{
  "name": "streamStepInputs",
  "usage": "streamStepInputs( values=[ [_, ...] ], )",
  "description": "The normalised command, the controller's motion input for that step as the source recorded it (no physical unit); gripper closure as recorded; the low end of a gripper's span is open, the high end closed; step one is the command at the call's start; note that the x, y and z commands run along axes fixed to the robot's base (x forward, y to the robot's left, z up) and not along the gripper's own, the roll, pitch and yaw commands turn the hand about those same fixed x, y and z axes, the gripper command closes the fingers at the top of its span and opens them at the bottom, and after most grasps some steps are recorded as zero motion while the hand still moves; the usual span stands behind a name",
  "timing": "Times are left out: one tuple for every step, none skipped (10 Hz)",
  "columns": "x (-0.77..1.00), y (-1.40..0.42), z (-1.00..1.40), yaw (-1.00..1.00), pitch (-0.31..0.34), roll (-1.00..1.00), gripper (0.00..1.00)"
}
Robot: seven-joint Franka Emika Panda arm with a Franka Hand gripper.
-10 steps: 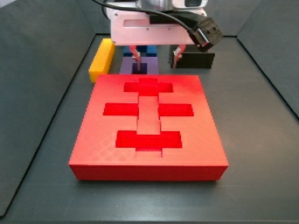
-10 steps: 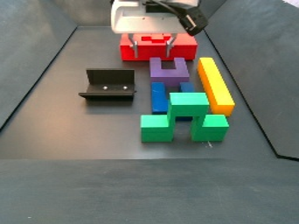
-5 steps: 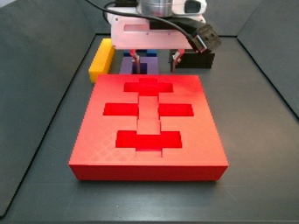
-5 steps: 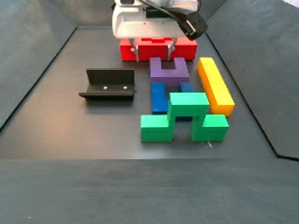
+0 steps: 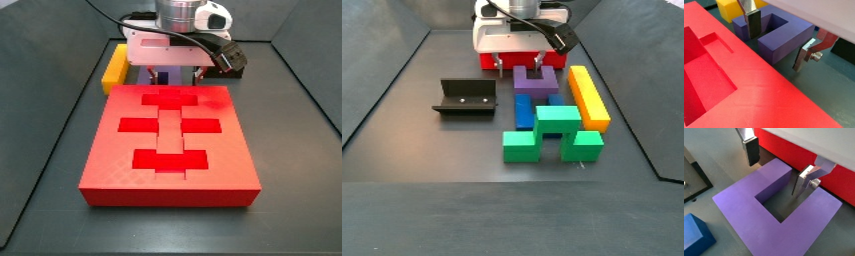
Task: Pick up the purple object. Move up. Place the purple object on the fixture. Regrasp the purple object. Move to above the board. Insert the purple object.
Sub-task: Pick up the purple object.
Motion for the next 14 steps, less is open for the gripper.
streamStepInputs(
  values=[
    [-0.01, -0.01, -0.01, 0.0, 0.0, 0.0, 0.0],
    [0.0, 0.0, 0.0, 0.0, 0.0, 0.0, 0.0],
    [0.0, 0.0, 0.0, 0.0, 0.0, 0.0, 1.0],
    [0.0, 0.0, 0.0, 0.0, 0.0, 0.0, 1.0],
    [0.0, 0.0, 0.0, 0.0, 0.0, 0.0, 1.0],
    [0.0, 0.0, 0.0, 0.0, 0.0, 0.0, 1.0],
    [0.0, 0.0, 0.0, 0.0, 0.0, 0.0, 1.0],
    [0.0, 0.0, 0.0, 0.0, 0.0, 0.0, 1.0],
    [0.0, 0.0, 0.0, 0.0, 0.0, 0.0, 1.0],
    [0.0, 0.0, 0.0, 0.0, 0.0, 0.0, 1.0],
    [0.0, 0.0, 0.0, 0.0, 0.0, 0.0, 1.0],
    [0.0, 0.0, 0.0, 0.0, 0.0, 0.0, 1.0],
    [0.0, 0.0, 0.0, 0.0, 0.0, 0.0, 1.0],
    [0.0, 0.0, 0.0, 0.0, 0.0, 0.0, 1.0]
  ],
)
